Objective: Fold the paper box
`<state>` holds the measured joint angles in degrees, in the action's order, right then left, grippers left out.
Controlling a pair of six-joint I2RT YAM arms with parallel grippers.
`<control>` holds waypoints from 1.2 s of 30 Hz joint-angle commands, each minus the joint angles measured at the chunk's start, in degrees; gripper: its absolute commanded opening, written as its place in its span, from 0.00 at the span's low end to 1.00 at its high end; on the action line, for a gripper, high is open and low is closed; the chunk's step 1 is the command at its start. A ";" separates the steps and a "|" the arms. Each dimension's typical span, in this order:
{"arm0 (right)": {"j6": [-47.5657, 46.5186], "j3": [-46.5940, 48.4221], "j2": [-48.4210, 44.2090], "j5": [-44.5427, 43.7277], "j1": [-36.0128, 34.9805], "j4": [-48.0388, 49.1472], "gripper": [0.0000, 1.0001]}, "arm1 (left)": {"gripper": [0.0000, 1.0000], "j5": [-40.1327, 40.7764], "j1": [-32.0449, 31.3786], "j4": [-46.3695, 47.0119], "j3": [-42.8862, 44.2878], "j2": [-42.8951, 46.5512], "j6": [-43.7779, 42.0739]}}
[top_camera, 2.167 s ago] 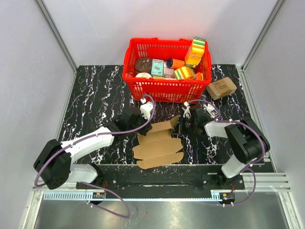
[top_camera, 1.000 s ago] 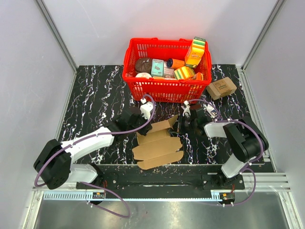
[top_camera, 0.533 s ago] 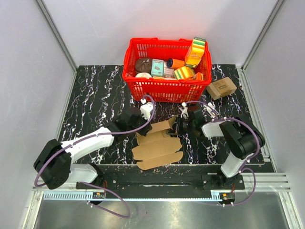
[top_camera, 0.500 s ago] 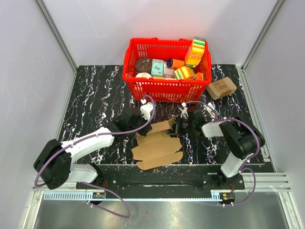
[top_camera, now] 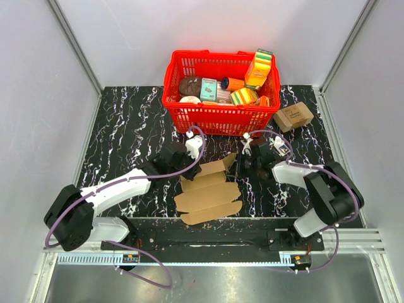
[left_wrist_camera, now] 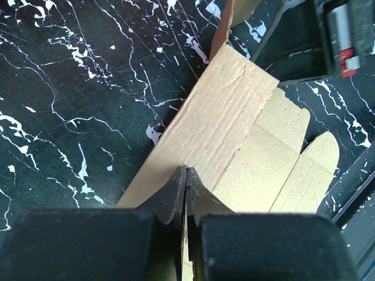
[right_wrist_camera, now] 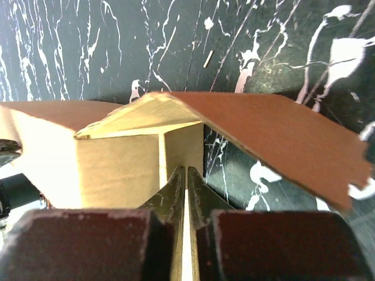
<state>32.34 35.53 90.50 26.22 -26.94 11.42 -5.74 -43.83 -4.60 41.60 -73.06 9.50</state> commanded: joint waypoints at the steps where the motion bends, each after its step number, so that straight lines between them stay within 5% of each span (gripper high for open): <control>1: -5.53 3.58 -8.22 -8.36 -0.48 -11.05 0.11 | 0.00 0.99 -0.20 1.00 -0.38 1.78 0.43; 9: -14.22 8.76 -17.28 -16.10 -0.48 -25.56 0.34 | 0.00 0.99 -0.29 1.00 -0.47 1.87 0.52; 21: -25.21 15.18 -18.60 -20.85 -0.40 -32.77 0.53 | 0.00 1.17 -0.20 0.21 -0.21 2.57 0.43; 36: -29.17 18.00 -14.04 -21.03 -0.39 -33.13 0.54 | 0.00 1.17 -0.29 0.12 0.14 2.31 0.43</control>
<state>5.08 51.00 74.52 6.46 -27.07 -22.41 -5.56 -43.83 -5.10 41.60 -72.31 9.52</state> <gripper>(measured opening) 0.551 0.016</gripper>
